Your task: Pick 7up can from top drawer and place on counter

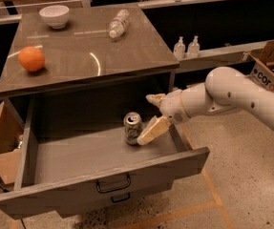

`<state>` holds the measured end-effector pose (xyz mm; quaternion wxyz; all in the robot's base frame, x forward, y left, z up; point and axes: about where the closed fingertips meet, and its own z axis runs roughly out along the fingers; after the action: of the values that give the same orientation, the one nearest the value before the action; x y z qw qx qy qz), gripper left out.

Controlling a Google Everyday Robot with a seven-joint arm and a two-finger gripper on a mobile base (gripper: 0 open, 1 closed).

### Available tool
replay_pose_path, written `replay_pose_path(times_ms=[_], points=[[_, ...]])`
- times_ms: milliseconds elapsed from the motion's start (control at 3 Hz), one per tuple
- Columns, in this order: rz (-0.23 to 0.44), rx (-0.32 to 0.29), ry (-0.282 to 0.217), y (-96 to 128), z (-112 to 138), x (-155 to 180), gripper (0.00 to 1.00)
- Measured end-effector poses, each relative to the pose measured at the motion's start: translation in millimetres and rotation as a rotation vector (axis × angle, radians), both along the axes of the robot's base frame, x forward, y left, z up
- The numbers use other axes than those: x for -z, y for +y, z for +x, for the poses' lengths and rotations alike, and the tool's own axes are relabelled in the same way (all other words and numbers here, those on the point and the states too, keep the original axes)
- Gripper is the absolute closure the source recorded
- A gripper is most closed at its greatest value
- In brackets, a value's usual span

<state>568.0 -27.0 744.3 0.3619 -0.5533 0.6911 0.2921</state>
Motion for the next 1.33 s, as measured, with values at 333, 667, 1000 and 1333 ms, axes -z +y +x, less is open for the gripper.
replay_pose_path(times_ms=[333,667,1000,1333], points=[[-0.012,0.014,0.003,11.3,4.7,16.7,0.0],[0.001,0.036,-0.015,23.3,15.3,26.5,0.0],[0.015,0.048,-0.036,29.3,25.6,41.0,0.0],[0.016,0.06,-0.047,27.9,34.6,59.4,0.0]])
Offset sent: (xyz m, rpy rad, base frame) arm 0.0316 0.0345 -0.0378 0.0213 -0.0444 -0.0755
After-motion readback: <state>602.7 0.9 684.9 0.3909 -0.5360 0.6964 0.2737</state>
